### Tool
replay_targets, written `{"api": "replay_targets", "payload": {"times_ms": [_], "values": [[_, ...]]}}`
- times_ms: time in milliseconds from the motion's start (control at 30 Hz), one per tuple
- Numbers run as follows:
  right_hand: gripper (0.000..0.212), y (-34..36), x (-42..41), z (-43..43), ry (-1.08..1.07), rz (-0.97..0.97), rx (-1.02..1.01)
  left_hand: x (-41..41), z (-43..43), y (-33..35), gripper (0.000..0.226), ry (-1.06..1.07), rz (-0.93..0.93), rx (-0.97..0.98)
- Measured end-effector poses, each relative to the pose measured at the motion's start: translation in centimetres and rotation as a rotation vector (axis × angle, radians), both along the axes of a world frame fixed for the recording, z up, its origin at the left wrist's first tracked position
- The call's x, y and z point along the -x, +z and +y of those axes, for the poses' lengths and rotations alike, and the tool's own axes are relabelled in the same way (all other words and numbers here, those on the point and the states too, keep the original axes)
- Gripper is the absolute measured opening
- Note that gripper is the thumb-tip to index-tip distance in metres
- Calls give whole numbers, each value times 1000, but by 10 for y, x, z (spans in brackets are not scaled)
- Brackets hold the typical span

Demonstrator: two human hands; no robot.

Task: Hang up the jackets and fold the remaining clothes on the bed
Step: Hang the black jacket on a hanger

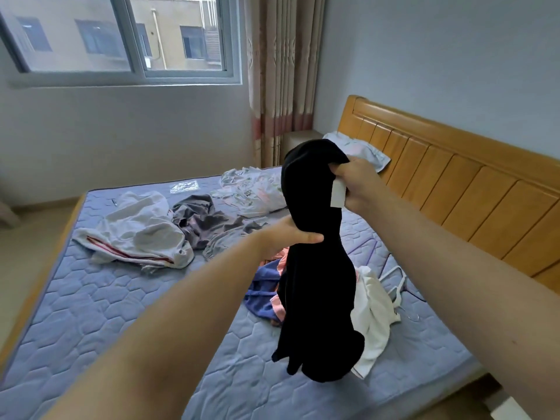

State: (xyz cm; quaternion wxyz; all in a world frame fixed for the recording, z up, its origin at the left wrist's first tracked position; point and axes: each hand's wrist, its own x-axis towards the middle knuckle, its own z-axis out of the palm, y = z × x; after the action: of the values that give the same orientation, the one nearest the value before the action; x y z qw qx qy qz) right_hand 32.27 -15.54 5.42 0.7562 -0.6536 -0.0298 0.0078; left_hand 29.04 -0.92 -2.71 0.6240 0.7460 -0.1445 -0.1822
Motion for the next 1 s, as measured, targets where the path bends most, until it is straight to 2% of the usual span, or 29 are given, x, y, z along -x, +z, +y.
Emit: {"api": "replay_targets", "payload": {"times_ms": [67,167,300,400,467,500,600,667,700,767,800,833,900,1000], "values": [[19,4,0,12,2,28,-82,6,-1,-19,34,71,62,36],[17,10,2,31,-12,53,-185,17,6,-47,34,156,99,-47],[16,1,-2,37,-96,27,-163,24,43,-72,16,279,205,-91],[17,-35,-5,35,-210,43,-29,24,87,-82,12,369,245,-284],[16,-71,-6,37,-286,31,169,23,116,-97,11,393,265,-432],[15,-90,-5,38,-308,31,261,23,127,-103,17,383,280,-513],[11,-139,-1,38,-325,32,509,18,144,-131,52,299,296,-748],[9,-159,-2,36,-293,14,645,17,142,-149,41,215,291,-805],[9,-164,-2,35,-257,-6,676,18,138,-157,40,166,313,-781],[10,-162,-3,36,-162,-63,722,23,128,-167,67,52,423,-689],[19,-158,-4,38,-112,-101,744,24,123,-170,77,6,456,-640],[29,-153,-2,41,-58,-140,763,25,120,-171,78,-27,463,-585],[31,-141,-4,48,51,-191,781,18,109,-159,61,5,468,-394],[7,-123,-13,53,160,-303,862,3,102,-127,49,74,469,32]]}}
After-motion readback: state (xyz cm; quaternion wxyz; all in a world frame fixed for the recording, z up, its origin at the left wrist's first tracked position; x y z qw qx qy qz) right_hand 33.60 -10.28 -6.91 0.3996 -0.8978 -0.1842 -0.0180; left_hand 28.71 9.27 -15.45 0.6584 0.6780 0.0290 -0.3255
